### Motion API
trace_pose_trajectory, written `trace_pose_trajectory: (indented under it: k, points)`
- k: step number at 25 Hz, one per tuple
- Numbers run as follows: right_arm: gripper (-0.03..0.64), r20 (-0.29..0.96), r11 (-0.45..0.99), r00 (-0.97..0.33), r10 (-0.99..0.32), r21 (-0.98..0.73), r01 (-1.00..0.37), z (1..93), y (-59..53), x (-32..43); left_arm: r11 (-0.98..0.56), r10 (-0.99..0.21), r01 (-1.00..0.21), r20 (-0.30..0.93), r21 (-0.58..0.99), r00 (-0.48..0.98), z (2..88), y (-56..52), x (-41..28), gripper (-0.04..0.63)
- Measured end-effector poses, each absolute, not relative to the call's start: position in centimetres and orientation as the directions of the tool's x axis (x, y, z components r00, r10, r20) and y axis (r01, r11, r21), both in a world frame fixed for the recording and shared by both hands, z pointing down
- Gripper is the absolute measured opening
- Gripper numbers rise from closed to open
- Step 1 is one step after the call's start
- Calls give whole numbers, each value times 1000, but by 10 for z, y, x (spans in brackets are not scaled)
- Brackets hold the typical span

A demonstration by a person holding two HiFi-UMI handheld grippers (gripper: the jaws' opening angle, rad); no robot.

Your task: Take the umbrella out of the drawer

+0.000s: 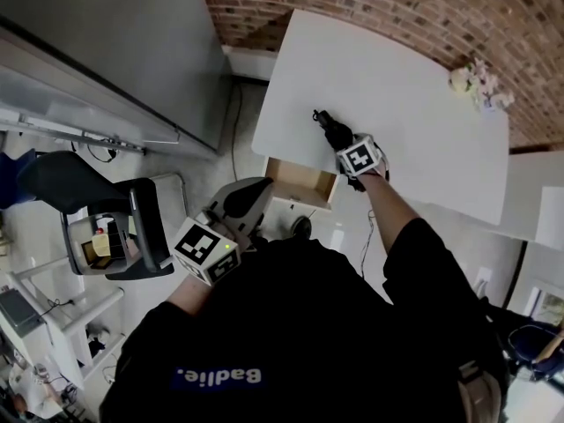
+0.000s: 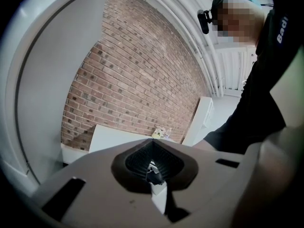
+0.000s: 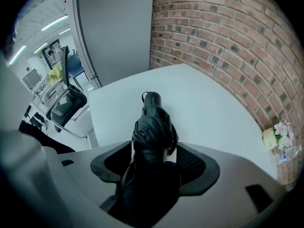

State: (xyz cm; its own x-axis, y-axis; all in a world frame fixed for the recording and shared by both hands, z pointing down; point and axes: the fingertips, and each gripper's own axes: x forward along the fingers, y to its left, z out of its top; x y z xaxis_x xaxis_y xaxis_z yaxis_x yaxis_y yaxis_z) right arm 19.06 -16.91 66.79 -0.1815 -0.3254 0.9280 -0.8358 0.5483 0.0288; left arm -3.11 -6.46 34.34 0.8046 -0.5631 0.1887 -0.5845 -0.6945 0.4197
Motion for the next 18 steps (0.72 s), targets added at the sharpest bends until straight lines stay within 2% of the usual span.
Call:
trace_pose_trajectory:
  k: [6,13,16,18]
  points:
    - [293,867,522,-209,-452,67,-850,612,-168,193,-736,-524,-531,142,419,840,329,-63,-23,-3]
    - [285,776,458,-313,-548,-36,-888,552,-140,167,-777,-465,-460,101,429,880,318,-54,-12,-3]
    - [194,735,427,-358,-575,-103,-898,531,-119,156,-791,-438,-433,95,432,894,315,-49,-5,-3]
    - [156,711,416,-381,-591,-135,-899,519,-106,151,-804,-417,-412,88,428,905,312,-45,0,-2]
